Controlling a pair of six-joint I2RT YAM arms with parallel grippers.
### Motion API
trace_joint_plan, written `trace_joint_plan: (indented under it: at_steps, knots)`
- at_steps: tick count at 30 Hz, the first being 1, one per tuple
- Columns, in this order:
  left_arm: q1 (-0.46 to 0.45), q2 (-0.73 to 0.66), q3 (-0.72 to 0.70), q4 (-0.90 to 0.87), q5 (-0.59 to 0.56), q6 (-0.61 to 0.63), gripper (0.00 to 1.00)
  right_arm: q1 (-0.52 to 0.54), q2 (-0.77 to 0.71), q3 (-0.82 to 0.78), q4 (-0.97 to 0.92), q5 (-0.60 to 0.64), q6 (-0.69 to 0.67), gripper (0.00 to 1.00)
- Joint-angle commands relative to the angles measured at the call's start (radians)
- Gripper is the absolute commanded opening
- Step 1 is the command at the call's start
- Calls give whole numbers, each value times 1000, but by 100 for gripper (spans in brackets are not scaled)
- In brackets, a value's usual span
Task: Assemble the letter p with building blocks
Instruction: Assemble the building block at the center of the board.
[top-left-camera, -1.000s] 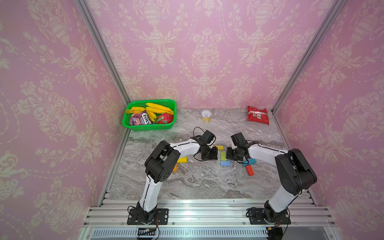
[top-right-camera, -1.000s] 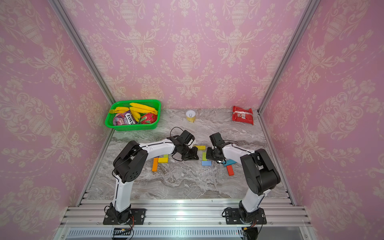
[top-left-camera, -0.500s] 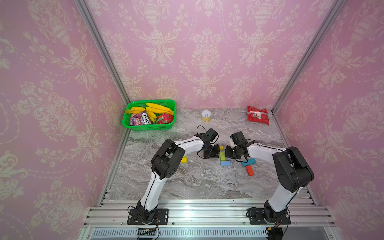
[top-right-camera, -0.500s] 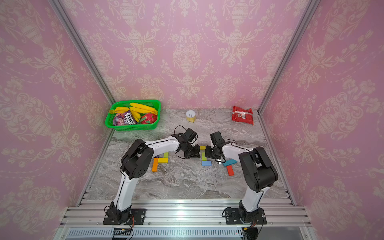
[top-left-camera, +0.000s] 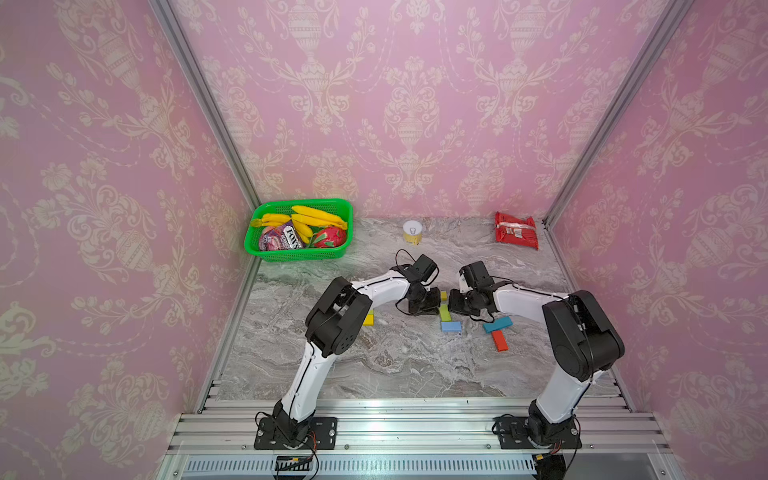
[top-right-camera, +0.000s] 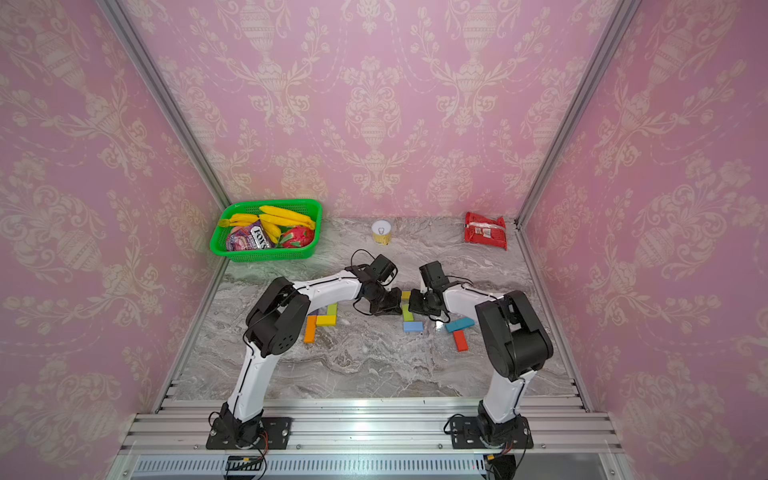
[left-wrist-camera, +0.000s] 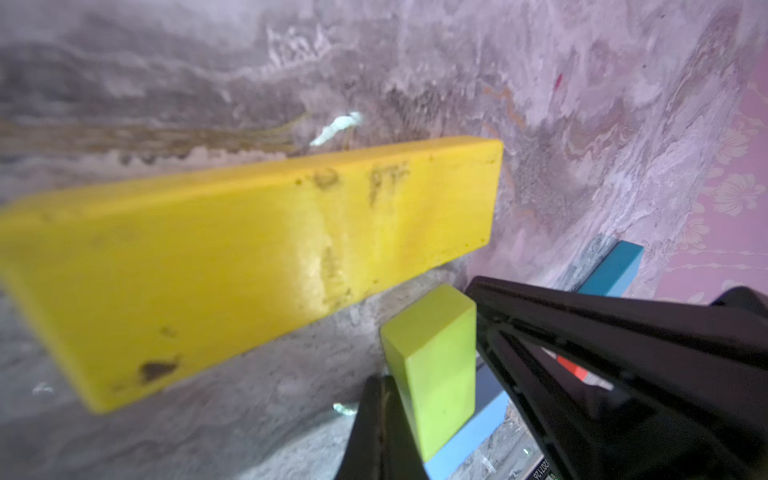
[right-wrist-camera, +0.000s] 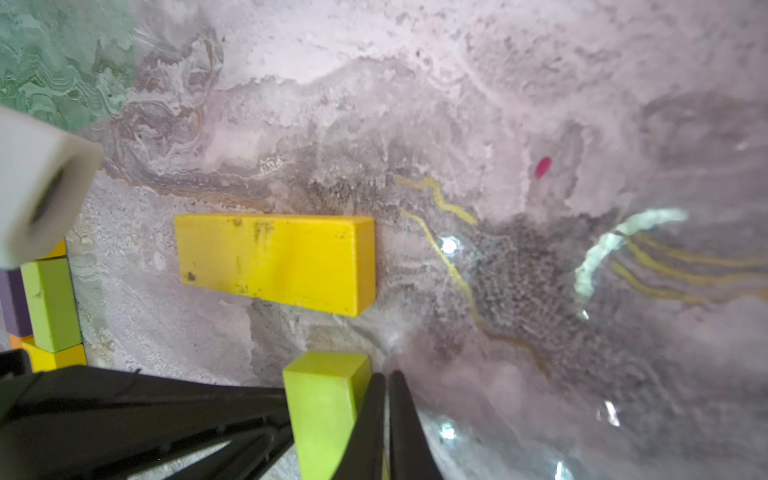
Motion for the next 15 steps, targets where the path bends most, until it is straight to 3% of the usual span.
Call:
trace_joint_plan:
  at_steps: [1,15]
  knots:
    - [3,25,22,-44,-36,-10,0,-8,59,-11,-75,24,-1,9]
    - [30,45,60,-49,-39,-18,0,-20,70,20,-98,12,-1,9]
